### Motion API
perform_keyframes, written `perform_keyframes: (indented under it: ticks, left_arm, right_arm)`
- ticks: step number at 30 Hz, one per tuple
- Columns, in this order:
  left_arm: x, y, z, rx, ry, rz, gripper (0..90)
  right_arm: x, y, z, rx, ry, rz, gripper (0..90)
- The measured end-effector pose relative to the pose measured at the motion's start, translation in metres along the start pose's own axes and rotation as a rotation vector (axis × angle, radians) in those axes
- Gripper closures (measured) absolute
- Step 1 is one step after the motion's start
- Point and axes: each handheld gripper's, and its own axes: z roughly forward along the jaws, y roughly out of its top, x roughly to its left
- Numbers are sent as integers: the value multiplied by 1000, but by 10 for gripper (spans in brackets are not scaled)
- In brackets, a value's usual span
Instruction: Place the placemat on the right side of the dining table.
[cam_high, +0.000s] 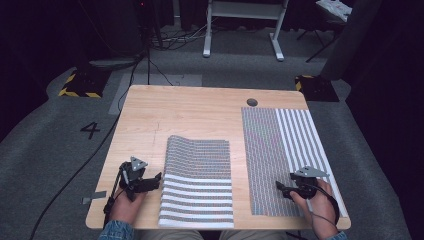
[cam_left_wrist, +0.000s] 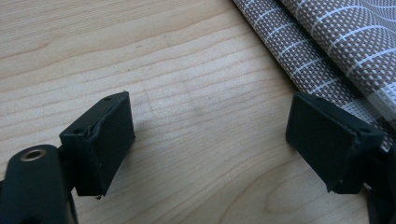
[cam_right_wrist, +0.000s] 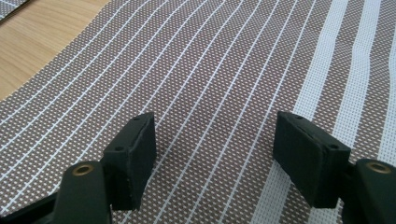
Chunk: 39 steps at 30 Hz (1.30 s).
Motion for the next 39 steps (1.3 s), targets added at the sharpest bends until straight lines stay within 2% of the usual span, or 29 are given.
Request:
perform_keyframes:
  ticks: [12,16,19,21,26,27,29,30,31,32,33,39]
  left_arm:
    - [0,0,0,1,2,-1,156]
    - [0,0,0,1,1,-1,155]
    - [0,0,0,0,2,-2,155]
    - [0,0,0,1,1,-2,155]
    - [0,0,0,0,1,-2,155]
    - [0,0,0,0,1,-2,156]
    - [0,0,0,1,2,-1,155]
    - [0,0,0,0,2,-2,155]
    - [0,0,0,0,2,-2,155]
    - [0,0,0,1,1,-2,155]
    - [0,0,0,1,2,-1,155]
    - [0,-1,-1,0,1,-1,156]
  right_arm:
    - [-14,11,11,7,10,-12,306]
    - [-14,11,11,2,7,-11,306]
    - [-10,10,9,-24,1,-5,308]
    - [-2,11,5,-43,10,-5,325]
    - [24,14,-5,-52,56,-47,333]
    - [24,14,-5,-52,56,-47,333]
    - [37,17,-10,-63,77,-73,324]
    - [53,24,-15,-85,107,-90,322]
    - [53,24,-15,-85,107,-90,322]
    - [66,30,-19,-103,127,-116,316]
    - [74,34,-22,-115,144,-116,315]
    - [114,57,-30,-138,224,-177,312]
